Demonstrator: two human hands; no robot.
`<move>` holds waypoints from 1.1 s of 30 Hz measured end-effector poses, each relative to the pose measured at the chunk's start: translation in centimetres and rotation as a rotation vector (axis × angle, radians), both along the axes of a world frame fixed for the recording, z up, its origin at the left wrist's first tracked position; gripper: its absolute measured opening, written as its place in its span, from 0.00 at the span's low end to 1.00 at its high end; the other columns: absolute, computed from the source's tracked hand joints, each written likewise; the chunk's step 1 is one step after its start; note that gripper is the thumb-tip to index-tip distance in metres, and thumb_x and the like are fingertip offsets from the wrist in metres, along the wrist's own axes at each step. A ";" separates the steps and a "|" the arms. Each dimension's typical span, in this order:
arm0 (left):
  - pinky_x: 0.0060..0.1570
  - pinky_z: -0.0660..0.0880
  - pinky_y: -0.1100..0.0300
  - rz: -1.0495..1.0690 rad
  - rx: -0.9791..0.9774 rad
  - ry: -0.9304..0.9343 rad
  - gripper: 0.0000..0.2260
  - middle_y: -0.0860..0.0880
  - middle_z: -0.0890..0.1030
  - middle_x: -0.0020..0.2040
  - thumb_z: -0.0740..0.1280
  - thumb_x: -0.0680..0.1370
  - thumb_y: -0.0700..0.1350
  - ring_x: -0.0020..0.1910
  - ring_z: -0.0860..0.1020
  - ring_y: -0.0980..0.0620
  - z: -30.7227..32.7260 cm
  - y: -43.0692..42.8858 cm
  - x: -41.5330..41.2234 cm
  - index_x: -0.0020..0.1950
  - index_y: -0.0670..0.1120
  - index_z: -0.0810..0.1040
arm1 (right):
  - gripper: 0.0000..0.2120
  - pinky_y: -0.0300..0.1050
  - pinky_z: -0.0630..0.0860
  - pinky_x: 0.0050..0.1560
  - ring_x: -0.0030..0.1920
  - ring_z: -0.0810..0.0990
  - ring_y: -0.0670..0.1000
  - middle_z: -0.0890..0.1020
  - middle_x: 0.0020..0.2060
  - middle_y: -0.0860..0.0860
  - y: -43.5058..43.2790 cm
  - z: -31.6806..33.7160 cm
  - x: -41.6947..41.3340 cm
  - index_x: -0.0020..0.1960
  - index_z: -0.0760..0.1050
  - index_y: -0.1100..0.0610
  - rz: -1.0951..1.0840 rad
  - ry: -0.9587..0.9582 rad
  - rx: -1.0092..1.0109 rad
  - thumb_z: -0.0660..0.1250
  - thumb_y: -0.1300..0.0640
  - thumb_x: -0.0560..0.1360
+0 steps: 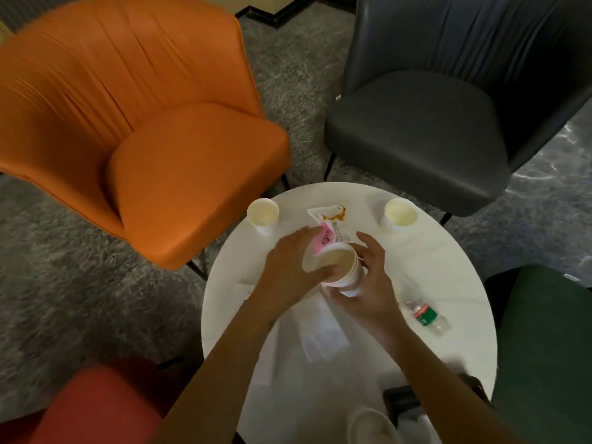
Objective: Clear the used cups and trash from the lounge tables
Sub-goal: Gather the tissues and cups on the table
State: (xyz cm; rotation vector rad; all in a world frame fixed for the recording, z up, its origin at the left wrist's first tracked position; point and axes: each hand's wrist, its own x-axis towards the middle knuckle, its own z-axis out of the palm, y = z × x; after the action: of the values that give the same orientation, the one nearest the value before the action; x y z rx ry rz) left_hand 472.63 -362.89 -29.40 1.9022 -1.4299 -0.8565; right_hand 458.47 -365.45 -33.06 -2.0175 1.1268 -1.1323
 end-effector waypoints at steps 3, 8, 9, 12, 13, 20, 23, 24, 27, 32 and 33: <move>0.68 0.60 0.50 0.166 0.010 -0.314 0.30 0.49 0.65 0.72 0.70 0.71 0.56 0.69 0.63 0.48 -2.4 -2.4 4.8 0.70 0.53 0.65 | 0.37 0.49 0.78 0.54 0.58 0.75 0.49 0.71 0.60 0.45 0.0 -0.9 1.2 0.67 0.56 0.43 -0.071 0.013 0.069 0.73 0.43 0.64; 0.68 0.56 0.43 0.113 0.269 -0.552 0.35 0.44 0.53 0.76 0.68 0.73 0.57 0.73 0.53 0.41 -6.7 -6.5 9.8 0.74 0.54 0.54 | 0.37 0.43 0.75 0.52 0.53 0.74 0.46 0.77 0.56 0.52 -0.6 -2.4 3.3 0.63 0.59 0.45 -0.207 0.105 0.141 0.77 0.51 0.61; 0.67 0.57 0.43 0.073 0.319 -0.560 0.35 0.43 0.52 0.75 0.67 0.73 0.57 0.73 0.54 0.40 -7.3 -7.2 10.2 0.75 0.54 0.53 | 0.35 0.42 0.75 0.52 0.53 0.74 0.44 0.76 0.57 0.49 -0.7 -2.9 3.3 0.62 0.60 0.44 -0.213 0.115 0.162 0.76 0.51 0.62; 0.65 0.63 0.45 0.013 0.369 -0.509 0.32 0.43 0.58 0.73 0.67 0.74 0.54 0.70 0.60 0.41 -8.3 -8.5 10.8 0.74 0.53 0.55 | 0.37 0.32 0.76 0.48 0.53 0.75 0.35 0.70 0.55 0.31 -1.0 -3.7 3.3 0.61 0.58 0.32 -0.185 0.007 0.355 0.77 0.51 0.62; 0.64 0.65 0.46 0.016 0.353 -0.493 0.31 0.43 0.61 0.71 0.67 0.74 0.52 0.68 0.64 0.41 -8.4 -8.7 11.0 0.73 0.52 0.57 | 0.40 0.29 0.75 0.47 0.55 0.73 0.34 0.70 0.54 0.30 -1.1 -4.0 3.2 0.61 0.56 0.29 -0.186 -0.011 0.395 0.78 0.52 0.62; 0.54 0.68 0.54 0.062 0.159 -0.362 0.33 0.45 0.69 0.64 0.72 0.69 0.53 0.60 0.70 0.45 -6.5 -8.2 10.9 0.71 0.53 0.60 | 0.44 0.43 0.79 0.52 0.54 0.76 0.46 0.72 0.54 0.38 -1.4 -4.1 3.8 0.59 0.51 0.25 -0.209 0.019 0.462 0.78 0.54 0.63; 0.57 0.65 0.57 0.024 -0.005 -0.103 0.37 0.48 0.69 0.67 0.75 0.67 0.50 0.63 0.70 0.48 -4.1 -7.8 9.0 0.71 0.54 0.60 | 0.41 0.47 0.79 0.54 0.56 0.75 0.45 0.71 0.56 0.40 -1.4 -3.9 4.2 0.59 0.52 0.27 -0.210 0.007 0.519 0.76 0.55 0.65; 0.58 0.66 0.56 -0.016 -0.040 -0.046 0.37 0.49 0.70 0.66 0.75 0.67 0.50 0.63 0.71 0.49 -3.3 -7.8 8.2 0.71 0.54 0.60 | 0.41 0.44 0.78 0.54 0.55 0.74 0.42 0.71 0.56 0.39 -1.4 -4.0 4.1 0.60 0.53 0.28 -0.203 0.012 0.529 0.76 0.56 0.65; 0.57 0.72 0.57 -0.136 -0.019 0.053 0.37 0.51 0.72 0.63 0.75 0.67 0.50 0.59 0.72 0.53 -2.0 -7.6 6.0 0.71 0.54 0.61 | 0.43 0.26 0.70 0.49 0.52 0.71 0.30 0.68 0.54 0.28 -1.4 -3.9 3.9 0.66 0.53 0.34 -0.191 -0.002 0.561 0.75 0.59 0.65; 0.57 0.63 0.70 -0.371 -0.026 -0.020 0.34 0.51 0.70 0.66 0.75 0.66 0.50 0.64 0.68 0.52 -3.3 -6.6 3.9 0.69 0.50 0.65 | 0.42 0.20 0.69 0.41 0.54 0.69 0.26 0.66 0.50 0.18 -2.3 -2.8 4.4 0.59 0.54 0.26 -0.234 -0.129 0.554 0.78 0.52 0.61; 0.59 0.63 0.67 -0.396 -0.029 -0.043 0.35 0.51 0.68 0.68 0.75 0.67 0.52 0.65 0.66 0.52 -3.6 -6.4 3.6 0.70 0.50 0.64 | 0.42 0.20 0.69 0.41 0.53 0.68 0.25 0.65 0.50 0.17 -2.4 -2.4 4.4 0.59 0.54 0.26 -0.246 -0.143 0.560 0.78 0.48 0.60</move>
State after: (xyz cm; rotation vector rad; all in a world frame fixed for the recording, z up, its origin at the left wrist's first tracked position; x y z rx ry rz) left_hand 476.20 -369.33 -32.98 1.6482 -1.8717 -0.9707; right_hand 462.92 -367.87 -35.42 -1.3788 1.4508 -0.9207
